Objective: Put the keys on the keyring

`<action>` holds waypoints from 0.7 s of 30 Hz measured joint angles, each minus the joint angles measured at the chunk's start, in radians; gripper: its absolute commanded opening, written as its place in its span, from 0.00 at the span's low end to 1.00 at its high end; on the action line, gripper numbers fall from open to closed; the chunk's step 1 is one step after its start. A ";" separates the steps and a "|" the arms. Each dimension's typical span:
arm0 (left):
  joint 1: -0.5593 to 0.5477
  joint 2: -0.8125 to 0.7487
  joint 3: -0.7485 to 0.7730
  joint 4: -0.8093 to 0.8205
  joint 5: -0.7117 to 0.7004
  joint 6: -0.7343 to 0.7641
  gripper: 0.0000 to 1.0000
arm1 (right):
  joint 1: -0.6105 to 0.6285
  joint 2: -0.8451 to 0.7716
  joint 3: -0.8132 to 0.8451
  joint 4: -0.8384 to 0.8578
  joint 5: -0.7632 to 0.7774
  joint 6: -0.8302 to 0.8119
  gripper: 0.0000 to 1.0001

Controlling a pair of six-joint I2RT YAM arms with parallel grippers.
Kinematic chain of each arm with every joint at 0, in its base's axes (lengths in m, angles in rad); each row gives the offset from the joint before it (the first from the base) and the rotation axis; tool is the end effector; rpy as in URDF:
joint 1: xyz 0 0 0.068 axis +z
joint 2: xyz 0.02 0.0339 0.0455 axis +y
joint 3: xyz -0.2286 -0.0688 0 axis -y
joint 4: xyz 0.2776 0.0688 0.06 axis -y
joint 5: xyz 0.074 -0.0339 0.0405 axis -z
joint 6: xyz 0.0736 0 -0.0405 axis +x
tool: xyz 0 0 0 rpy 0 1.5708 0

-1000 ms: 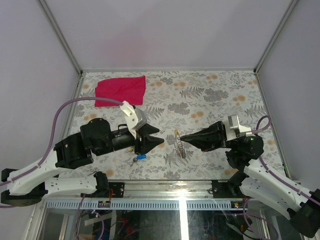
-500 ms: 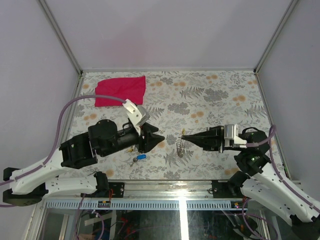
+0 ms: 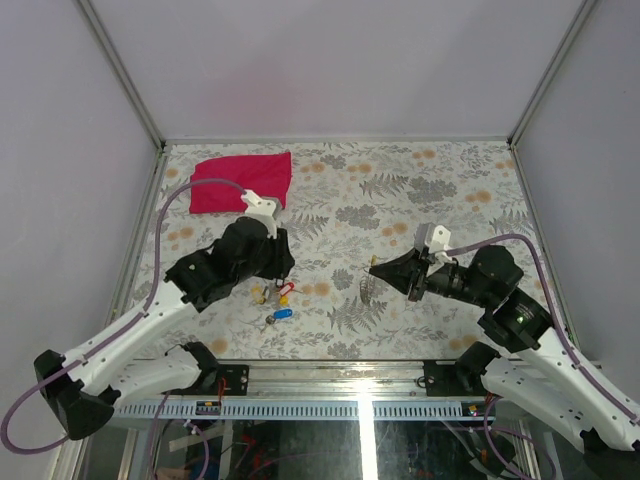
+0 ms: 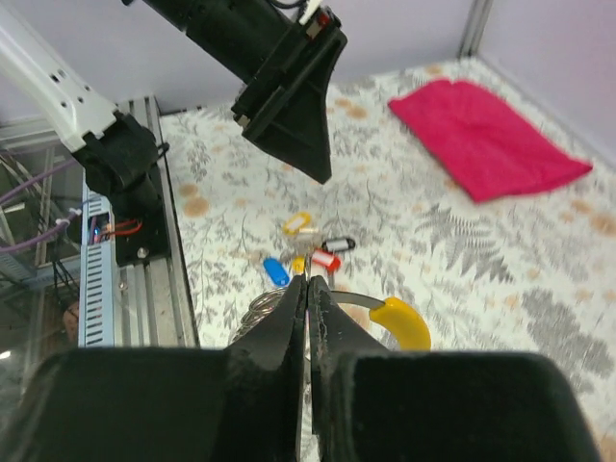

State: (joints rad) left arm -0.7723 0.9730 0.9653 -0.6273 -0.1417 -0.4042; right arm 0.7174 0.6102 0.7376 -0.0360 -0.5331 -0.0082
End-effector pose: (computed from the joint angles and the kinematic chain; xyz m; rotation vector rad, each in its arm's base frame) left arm 0.2133 -0.1933 0.2732 0.3313 2.2193 -0.4964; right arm 0.1541 0.1841 0.3518 -0.9541 1.2459 0.9570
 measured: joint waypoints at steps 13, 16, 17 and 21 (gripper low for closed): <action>0.034 -0.021 -0.270 -0.001 -0.072 -0.277 0.37 | 0.000 -0.001 -0.038 -0.098 0.044 0.090 0.00; 0.034 -0.056 -0.343 0.000 -0.055 -0.328 0.37 | 0.000 0.008 -0.040 -0.103 0.044 0.098 0.00; 0.034 -0.068 -0.365 0.000 -0.048 -0.344 0.37 | 0.000 0.010 -0.042 -0.102 0.044 0.100 0.00; 0.032 -0.076 -0.404 0.003 -0.029 -0.381 0.37 | 0.000 0.020 -0.051 -0.101 0.043 0.114 0.00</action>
State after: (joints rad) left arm -0.7399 0.8970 0.5617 -0.6247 -0.1703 -0.7849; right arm 0.7174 0.6304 0.6865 -0.1371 -0.4900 0.1059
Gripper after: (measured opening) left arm 0.369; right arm 0.010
